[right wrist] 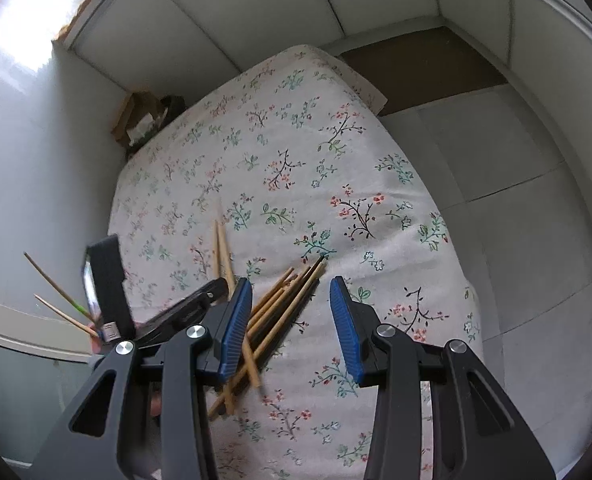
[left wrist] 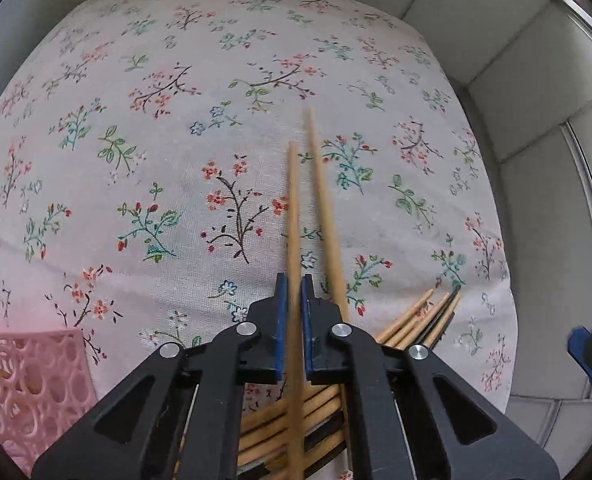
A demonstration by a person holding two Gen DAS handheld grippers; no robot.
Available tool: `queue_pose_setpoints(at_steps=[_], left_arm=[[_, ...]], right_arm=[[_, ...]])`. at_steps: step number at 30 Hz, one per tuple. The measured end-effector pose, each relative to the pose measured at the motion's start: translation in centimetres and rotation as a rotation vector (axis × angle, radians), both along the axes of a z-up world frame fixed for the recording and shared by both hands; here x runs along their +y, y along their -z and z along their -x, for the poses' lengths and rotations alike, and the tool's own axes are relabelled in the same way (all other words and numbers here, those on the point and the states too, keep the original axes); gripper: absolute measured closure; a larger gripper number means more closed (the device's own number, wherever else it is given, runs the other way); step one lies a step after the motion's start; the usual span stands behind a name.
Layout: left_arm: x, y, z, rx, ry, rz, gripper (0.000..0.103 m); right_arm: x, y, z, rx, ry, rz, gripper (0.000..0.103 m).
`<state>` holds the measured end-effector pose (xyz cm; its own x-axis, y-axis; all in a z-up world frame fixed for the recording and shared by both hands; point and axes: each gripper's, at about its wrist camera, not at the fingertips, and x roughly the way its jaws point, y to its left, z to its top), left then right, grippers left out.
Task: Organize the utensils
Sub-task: 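Grasp another wooden chopstick from the pile with the left tool while the right tool grasps one, then carry both chopsticks upright over the pink basket, drop them in, open both tools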
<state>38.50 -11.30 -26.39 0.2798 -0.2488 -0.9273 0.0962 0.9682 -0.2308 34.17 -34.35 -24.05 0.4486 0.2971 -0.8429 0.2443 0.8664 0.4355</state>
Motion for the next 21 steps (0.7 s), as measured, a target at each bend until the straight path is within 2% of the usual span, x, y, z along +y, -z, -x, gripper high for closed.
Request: queue_pose_setpoints(at_steps=[3,9,16,21], left_arm=[[0.4,-1.9,0.6,-0.046,0.018,0.053,0.097],[1.2,-6.7,3.2,-0.157,0.072,0.103,0.097],[4.0,-13.8,8.5,-0.344,0.131,0.176,0.097],[5.4,-16.6,10.4,-0.425,0.144,0.205,0.097]], right_arm=[[0.6,0.8,-0.8,0.023,-0.024,0.031,0.062],[2.6,2.4,-2.3,0.038,-0.103,0.074,0.062],[7.0,4.7,-4.6,0.064,-0.225,0.059,0.062],[10.2,5.6,-6.6,0.071,-0.278,0.121,0.062]])
